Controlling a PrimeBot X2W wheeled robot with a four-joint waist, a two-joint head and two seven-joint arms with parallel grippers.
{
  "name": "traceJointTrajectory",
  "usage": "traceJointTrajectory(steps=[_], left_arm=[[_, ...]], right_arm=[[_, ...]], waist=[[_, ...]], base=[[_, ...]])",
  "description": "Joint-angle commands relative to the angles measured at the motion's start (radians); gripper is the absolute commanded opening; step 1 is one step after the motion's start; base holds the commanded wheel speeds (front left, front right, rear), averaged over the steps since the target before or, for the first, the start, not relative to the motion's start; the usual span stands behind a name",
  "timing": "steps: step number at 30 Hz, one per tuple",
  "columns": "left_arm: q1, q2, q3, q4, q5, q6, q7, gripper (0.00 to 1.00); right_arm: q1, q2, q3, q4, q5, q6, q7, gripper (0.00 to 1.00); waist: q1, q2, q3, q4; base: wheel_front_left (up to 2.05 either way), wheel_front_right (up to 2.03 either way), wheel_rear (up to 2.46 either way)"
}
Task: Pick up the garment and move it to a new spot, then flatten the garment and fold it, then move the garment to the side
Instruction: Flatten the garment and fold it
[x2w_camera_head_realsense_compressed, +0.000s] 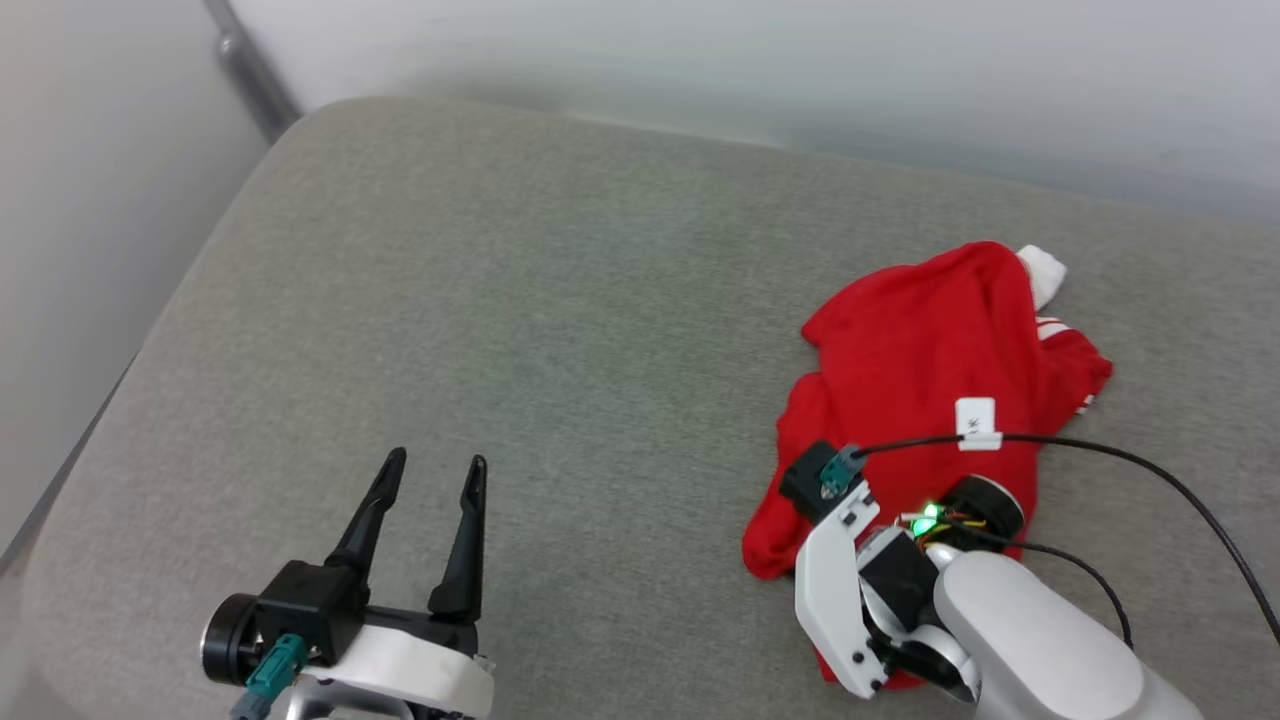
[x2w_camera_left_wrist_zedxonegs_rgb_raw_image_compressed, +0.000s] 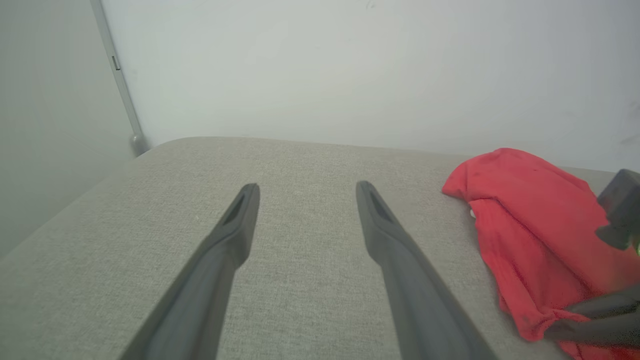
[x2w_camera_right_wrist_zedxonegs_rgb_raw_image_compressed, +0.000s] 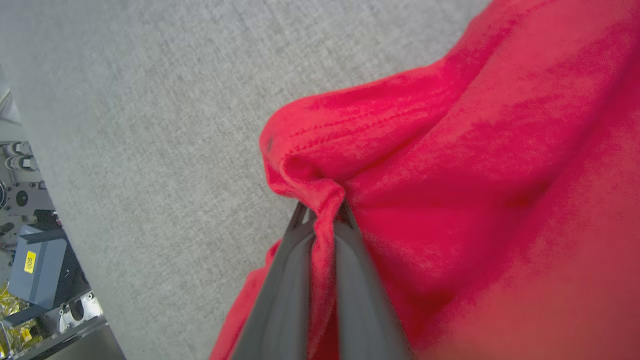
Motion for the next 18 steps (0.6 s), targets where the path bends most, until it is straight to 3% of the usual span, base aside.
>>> traceJointTrajectory(steps=[1,9,13,18], left_arm=[[0.005,-0.002,0.014,0.001,0.007,-0.005,-0.002,1.0],[0.037,0.006,0.063,-0.004,0.018,-0.014,-0.003,1.0],[0.05,0.006,0.084,-0.01,0.022,-0.016,-0.003,1.0],[0.033,0.001,0.093,-0.015,0.031,-0.022,-0.003,1.0]], right_arm=[[0.011,0.006,-0.028,-0.016,0.019,-0.002,-0.029,0.0],[0.043,-0.024,-0.264,-0.277,0.045,-0.001,-0.13,0.0],[0.088,-0.025,-0.457,-0.409,0.006,-0.001,-0.153,0.0],[0.212,0.034,-0.763,-0.506,-0.075,-0.001,-0.14,0.0]], waist=[[-0.0001,-0.0001,-0.024,-0.041],[-0.0001,-0.0001,-0.069,-0.194],[-0.0001,-0.0001,-0.076,-0.271],[-0.0001,-0.0001,-0.064,-0.331]], base=[[0.0,0.0,0.0],[0.0,0.0,0.0],[0.0,0.0,0.0],[0.0,0.0,0.0]])
